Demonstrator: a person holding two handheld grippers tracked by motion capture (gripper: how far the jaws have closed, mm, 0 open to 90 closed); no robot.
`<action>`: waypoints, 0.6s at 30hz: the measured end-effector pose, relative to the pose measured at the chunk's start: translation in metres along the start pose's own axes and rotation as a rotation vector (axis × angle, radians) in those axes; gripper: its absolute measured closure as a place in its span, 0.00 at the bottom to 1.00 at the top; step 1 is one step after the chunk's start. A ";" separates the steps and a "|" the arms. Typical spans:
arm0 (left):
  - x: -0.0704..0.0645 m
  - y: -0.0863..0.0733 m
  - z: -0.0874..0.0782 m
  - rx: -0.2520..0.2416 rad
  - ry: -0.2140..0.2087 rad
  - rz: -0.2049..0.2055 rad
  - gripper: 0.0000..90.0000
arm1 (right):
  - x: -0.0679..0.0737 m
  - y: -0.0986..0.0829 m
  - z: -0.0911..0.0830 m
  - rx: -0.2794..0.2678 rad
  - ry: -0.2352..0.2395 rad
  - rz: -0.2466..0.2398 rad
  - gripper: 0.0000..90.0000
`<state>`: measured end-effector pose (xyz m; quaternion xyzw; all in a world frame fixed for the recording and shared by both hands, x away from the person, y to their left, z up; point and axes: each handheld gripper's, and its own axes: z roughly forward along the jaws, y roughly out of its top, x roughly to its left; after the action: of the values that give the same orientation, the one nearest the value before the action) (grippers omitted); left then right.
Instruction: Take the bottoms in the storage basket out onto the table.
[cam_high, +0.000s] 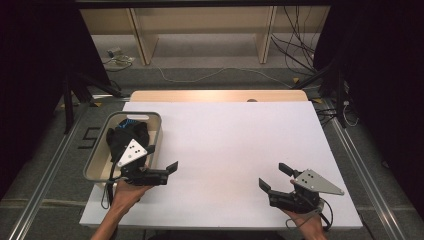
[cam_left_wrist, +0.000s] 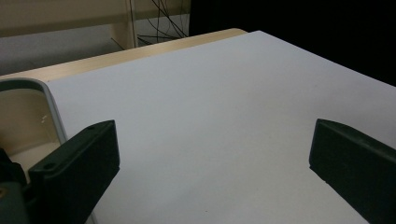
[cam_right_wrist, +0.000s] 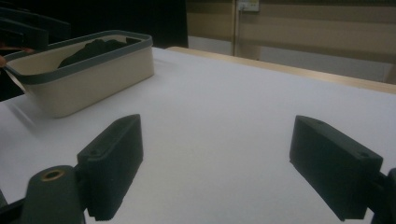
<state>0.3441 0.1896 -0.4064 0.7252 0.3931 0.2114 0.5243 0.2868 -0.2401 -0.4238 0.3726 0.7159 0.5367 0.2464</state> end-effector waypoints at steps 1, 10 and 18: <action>0.002 0.001 -0.001 -0.003 0.003 -0.003 0.01 | 0.000 0.000 0.000 0.001 0.000 -0.001 0.20; 0.016 0.012 0.000 0.003 0.033 -0.015 0.02 | -0.002 -0.002 -0.002 0.002 -0.009 0.007 0.21; 0.033 0.018 0.000 0.054 0.076 -0.008 0.02 | -0.002 -0.003 -0.004 0.003 -0.009 0.006 0.21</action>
<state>0.3701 0.2133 -0.3930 0.7292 0.4210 0.2258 0.4900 0.2844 -0.2448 -0.4254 0.3774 0.7144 0.5347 0.2475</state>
